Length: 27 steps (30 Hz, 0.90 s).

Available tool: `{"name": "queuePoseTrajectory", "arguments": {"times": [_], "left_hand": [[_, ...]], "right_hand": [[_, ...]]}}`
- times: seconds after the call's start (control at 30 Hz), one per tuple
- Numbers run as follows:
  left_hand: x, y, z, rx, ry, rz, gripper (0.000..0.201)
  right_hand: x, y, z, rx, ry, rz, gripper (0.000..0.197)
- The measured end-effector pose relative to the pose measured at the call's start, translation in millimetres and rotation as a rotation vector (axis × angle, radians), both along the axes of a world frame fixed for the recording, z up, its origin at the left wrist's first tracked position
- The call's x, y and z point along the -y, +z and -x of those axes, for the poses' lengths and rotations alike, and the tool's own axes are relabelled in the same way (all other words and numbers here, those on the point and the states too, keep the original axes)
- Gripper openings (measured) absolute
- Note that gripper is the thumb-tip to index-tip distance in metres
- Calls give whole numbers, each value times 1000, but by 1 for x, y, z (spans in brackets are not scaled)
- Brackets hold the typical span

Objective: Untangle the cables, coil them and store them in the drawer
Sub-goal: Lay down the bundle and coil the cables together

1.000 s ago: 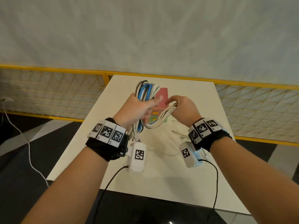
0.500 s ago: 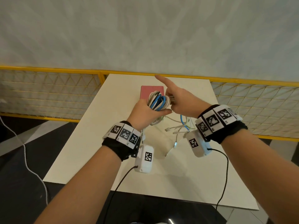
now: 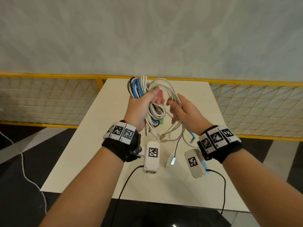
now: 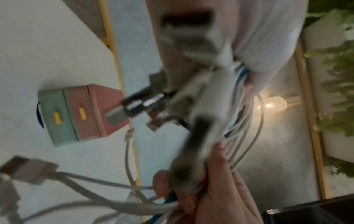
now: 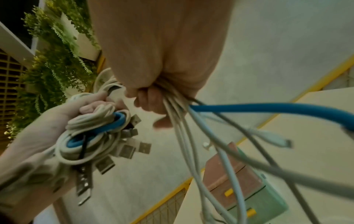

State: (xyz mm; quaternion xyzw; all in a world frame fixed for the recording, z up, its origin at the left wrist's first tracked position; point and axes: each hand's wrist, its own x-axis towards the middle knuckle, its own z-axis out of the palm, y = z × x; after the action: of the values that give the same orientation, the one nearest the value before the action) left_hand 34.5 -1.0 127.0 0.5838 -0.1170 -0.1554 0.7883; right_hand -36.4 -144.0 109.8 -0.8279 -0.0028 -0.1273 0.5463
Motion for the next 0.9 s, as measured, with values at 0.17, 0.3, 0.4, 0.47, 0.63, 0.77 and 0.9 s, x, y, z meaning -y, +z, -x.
{"name": "queuePoseTrajectory", "arguments": {"times": [0.17, 0.3, 0.4, 0.47, 0.63, 0.77, 0.9], "left_hand": [[4, 0, -4, 48, 112, -229, 51], [6, 3, 6, 159, 44, -266, 37], [10, 1, 7, 201, 4, -252, 46], [13, 1, 9, 196, 8, -270, 79], [16, 10, 18, 296, -62, -297, 24], [20, 8, 18, 277, -17, -312, 11], [21, 7, 19, 237, 23, -262, 4]], "right_hand": [[-6, 5, 5, 115, -48, -193, 27], [-9, 10, 3, 156, -127, -152, 30], [-12, 15, 1, 121, -153, -204, 32], [-10, 17, -2, 32, -156, -319, 28], [-4, 28, -8, -116, -26, -552, 47], [-10, 29, -7, -149, 52, -549, 42], [-10, 31, -2, -184, 134, -286, 46]]}}
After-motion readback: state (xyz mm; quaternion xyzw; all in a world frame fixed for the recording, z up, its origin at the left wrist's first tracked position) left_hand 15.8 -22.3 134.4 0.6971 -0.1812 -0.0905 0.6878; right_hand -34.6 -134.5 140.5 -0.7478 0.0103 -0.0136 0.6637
